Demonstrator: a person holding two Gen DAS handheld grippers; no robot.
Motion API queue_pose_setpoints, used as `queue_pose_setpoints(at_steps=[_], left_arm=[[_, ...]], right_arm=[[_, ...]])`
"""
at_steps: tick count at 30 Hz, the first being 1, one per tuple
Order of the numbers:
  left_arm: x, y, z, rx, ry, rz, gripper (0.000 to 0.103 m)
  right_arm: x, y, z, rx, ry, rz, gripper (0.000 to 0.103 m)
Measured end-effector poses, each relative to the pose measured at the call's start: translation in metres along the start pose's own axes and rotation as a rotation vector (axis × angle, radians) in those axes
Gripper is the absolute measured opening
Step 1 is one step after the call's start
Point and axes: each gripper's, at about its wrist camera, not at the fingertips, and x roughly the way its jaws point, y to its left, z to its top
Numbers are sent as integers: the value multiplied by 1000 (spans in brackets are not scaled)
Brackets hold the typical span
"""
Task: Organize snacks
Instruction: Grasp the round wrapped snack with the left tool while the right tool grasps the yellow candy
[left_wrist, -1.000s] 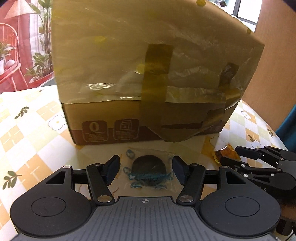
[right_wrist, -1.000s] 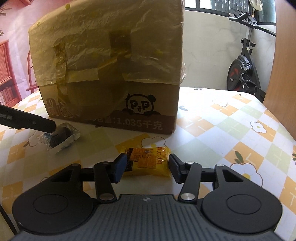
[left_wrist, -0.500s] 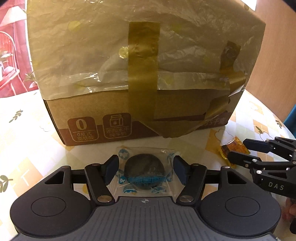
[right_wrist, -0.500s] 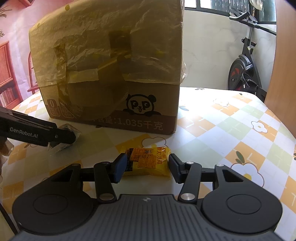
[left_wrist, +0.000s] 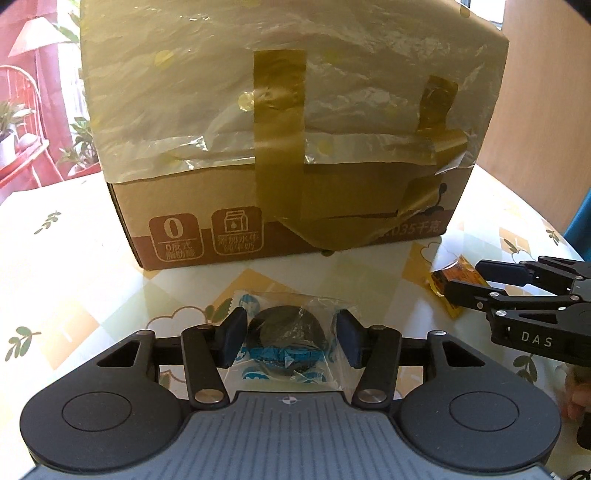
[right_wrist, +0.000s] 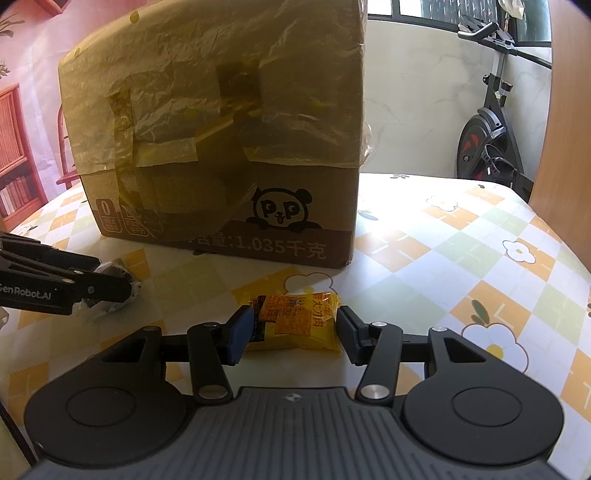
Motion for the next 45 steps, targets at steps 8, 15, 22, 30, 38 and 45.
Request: queue_pose_setpoints(at_steps=[8, 15, 22, 30, 38, 45], left_arm=[[1, -1, -4, -23, -1, -7, 56], [1, 5, -14, -60, -15, -25, 63], [3, 1, -15, -46, -20, -10, 67], [5, 4, -20, -65, -10, -17, 67], [-10, 12, -26, -105, -23, -50, 56], [-24, 22, -36, -142, -12, -41, 55]], right_arm=[[1, 0, 0, 1, 0, 4, 53], [3, 2, 0, 0, 7, 2, 57], [10, 11, 1, -56, 29, -13, 66], [8, 7, -2, -33, 12, 1, 51], [-1, 0, -4, -7, -22, 50, 24], [-12, -1, -6, 10, -65, 63, 24]])
